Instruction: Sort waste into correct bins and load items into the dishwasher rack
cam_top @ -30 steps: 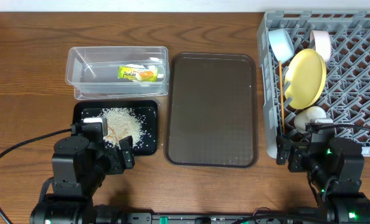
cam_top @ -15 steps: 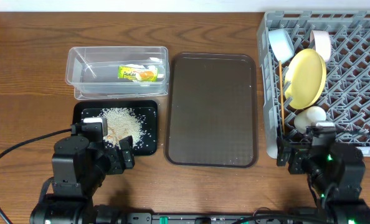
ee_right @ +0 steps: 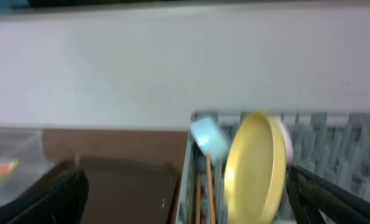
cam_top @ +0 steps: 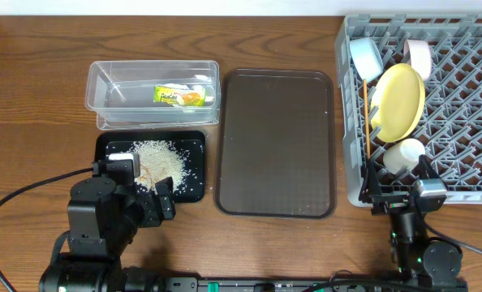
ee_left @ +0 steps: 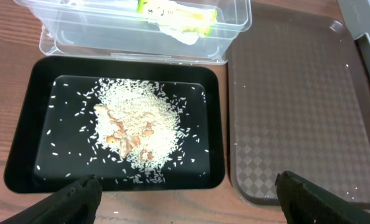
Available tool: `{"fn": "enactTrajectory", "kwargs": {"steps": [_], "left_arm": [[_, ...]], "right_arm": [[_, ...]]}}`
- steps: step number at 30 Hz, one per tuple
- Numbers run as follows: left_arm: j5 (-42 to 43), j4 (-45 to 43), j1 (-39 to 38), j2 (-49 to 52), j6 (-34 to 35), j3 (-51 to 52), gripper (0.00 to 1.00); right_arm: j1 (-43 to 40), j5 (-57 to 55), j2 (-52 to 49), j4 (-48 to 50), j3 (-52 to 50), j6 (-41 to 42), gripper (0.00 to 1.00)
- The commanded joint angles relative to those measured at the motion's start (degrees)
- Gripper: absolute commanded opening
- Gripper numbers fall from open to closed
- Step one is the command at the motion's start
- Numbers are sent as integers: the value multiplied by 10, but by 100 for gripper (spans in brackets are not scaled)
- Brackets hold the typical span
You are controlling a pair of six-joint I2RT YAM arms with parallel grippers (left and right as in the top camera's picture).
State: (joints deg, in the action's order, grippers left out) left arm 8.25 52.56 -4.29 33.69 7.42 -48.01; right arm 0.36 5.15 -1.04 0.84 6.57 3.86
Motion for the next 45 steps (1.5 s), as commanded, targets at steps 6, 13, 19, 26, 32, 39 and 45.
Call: {"fn": "enactTrajectory", "kwargs": {"steps": [6, 13, 19, 26, 32, 39, 45], "left_arm": [[1, 1, -2, -1, -7, 3, 93], [1, 1, -2, -1, -7, 3, 93], [1, 1, -2, -1, -7, 3, 92], [1, 1, -2, -1, -7, 3, 93], [1, 1, -2, -1, -7, 3, 92], [1, 1, -2, -1, -7, 3, 93], [-12, 14, -1, -5, -18, 5, 93]], "right_arm": [[11, -19, 7, -51, -62, -3, 99], [11, -19, 7, -49, -63, -3, 99], [11, -19, 7, -49, -63, -3, 99], [11, -19, 7, -49, -63, -3, 99], [11, -19, 7, -49, -63, -3, 99], [11, -19, 7, -49, -63, -3, 99], [11, -19, 7, -49, -63, -3, 99]]}}
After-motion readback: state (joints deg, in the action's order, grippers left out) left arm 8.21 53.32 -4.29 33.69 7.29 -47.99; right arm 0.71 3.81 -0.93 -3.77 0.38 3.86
